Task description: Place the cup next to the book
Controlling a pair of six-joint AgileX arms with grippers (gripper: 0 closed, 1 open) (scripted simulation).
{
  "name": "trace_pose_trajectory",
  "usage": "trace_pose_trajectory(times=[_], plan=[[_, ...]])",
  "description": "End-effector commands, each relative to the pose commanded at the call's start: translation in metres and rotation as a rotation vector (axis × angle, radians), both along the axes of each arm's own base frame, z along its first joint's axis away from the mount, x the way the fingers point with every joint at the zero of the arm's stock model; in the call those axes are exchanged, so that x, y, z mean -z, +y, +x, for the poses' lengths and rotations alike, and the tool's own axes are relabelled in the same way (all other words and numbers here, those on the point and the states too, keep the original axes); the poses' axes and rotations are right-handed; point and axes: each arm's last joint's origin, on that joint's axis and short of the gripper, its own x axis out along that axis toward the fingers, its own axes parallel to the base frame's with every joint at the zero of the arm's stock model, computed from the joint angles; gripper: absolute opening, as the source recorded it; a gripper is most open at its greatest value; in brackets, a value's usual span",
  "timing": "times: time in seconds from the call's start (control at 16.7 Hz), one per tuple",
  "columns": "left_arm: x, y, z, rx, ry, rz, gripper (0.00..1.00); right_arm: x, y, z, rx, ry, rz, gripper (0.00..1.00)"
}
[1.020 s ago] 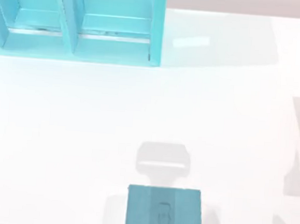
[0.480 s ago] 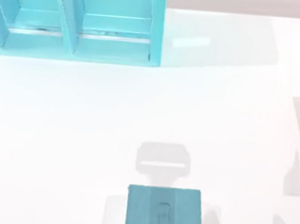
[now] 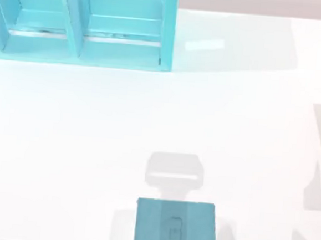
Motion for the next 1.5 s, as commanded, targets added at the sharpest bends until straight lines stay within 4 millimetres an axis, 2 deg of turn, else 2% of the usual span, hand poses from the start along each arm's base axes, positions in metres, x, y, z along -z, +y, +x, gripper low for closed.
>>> trace_pose_trajectory(times=[0.12,0.9,1.5], plan=[[0.0000,0.0000,0.0000,0.000,0.000,0.000,1.00,0.0000,0.0000,0.0000,0.000,0.000,0.000,1.00],[0.0000,0.0000,0.0000,0.000,0.000,0.000,0.02,0.0000,0.0000,0.0000,0.000,0.000,0.000,1.00],[-0.0018,0.0001,0.0004,0.000,-0.003,0.002,0.00,0.0000,0.0000,0.0000,0.000,0.000,0.000,1.00]])
